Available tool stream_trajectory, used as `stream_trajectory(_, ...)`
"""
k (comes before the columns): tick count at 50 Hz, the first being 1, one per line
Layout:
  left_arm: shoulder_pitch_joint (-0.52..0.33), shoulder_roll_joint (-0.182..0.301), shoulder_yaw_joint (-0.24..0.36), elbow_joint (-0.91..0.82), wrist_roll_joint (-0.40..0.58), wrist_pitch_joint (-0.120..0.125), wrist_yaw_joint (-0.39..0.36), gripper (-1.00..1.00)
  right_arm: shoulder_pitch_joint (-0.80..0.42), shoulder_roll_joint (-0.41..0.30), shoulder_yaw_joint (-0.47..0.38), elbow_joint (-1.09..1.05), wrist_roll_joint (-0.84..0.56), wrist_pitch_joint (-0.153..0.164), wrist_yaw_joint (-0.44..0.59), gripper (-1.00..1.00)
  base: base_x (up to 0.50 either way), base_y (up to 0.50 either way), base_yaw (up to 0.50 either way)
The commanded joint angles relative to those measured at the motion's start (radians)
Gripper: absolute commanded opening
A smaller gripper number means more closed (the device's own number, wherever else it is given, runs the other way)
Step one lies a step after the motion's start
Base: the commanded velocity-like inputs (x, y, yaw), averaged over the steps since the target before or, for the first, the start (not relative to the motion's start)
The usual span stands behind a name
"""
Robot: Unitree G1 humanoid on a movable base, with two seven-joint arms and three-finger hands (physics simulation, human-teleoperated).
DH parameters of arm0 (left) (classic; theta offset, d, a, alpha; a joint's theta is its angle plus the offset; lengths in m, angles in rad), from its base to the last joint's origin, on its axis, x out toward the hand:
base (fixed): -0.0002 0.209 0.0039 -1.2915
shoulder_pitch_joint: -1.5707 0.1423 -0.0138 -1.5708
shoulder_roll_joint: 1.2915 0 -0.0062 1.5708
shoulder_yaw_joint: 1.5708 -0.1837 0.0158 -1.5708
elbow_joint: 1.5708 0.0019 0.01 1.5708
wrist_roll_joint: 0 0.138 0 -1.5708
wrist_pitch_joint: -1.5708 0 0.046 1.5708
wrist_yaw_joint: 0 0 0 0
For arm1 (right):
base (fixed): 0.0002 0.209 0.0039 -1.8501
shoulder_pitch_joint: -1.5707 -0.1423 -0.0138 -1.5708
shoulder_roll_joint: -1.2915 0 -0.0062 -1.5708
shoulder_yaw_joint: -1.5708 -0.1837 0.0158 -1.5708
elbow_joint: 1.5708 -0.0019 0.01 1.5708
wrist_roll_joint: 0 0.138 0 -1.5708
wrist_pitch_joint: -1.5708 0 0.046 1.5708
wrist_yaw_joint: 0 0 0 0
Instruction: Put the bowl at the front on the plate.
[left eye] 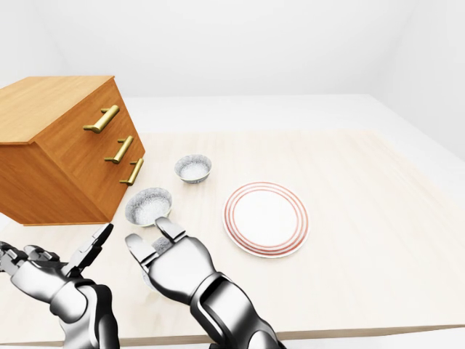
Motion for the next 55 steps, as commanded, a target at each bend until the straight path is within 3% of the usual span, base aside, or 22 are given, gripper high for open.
stream_trajectory(1,-0.007,0.002,-0.004,0.023,0.001,0.0,0.0,1.0,0.024,-0.029,0.006,0.037,0.053,0.0,0.0,1.0,0.0,0.0,0.0)
stream_trajectory(16,-0.011,0.006,-0.01,0.039,0.003,0.0,0.0,1.0,0.051,-0.065,-0.002,0.099,0.136,0.0,0.0,1.0,0.0,0.0,0.0)
stream_trajectory(27,-0.011,0.009,-0.013,0.044,0.002,0.0,0.0,1.0,0.018,-0.04,-0.035,0.127,0.139,0.0,0.0,1.0,0.0,0.0,0.0)
stream_trajectory(55,0.0,0.001,-0.003,0.004,-0.001,0.0,0.0,1.0,0.028,-0.059,-0.068,0.214,0.183,0.0,0.0,1.0,0.0,0.0,0.0)
